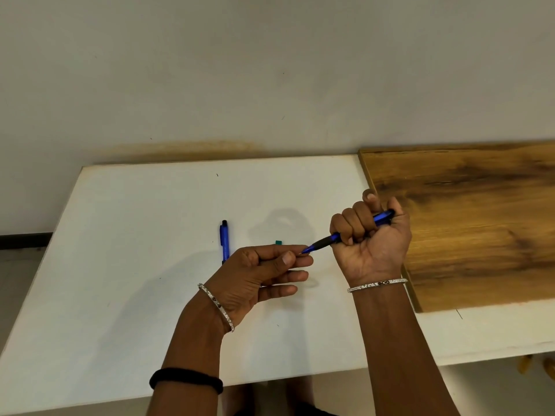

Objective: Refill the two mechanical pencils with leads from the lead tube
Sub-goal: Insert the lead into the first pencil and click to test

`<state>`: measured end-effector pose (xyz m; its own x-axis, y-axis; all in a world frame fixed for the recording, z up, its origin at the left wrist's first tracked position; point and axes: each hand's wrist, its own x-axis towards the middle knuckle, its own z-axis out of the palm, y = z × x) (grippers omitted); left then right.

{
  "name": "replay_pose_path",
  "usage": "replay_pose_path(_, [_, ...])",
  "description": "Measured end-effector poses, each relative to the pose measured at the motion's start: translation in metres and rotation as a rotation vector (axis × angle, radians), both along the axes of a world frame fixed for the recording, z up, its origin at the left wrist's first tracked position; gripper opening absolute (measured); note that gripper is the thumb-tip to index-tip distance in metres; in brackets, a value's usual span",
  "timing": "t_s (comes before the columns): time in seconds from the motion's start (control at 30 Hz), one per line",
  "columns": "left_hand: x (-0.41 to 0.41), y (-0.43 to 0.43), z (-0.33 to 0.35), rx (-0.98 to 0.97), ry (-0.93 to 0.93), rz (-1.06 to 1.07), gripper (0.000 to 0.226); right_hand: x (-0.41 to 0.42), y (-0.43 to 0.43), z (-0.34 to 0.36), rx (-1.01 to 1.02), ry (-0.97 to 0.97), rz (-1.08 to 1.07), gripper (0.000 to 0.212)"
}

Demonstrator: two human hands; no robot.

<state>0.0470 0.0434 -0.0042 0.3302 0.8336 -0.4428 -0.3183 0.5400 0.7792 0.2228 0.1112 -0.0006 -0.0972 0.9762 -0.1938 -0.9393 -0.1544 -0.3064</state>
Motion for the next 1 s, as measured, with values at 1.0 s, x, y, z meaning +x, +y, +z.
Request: replay_pose_path(1.0, [-0.028,0.008,-0.021,-0.104,0.505,0.733,0.012,-0.029,0.0,-0.005,-0.129,-0.993,-0.089,0.033])
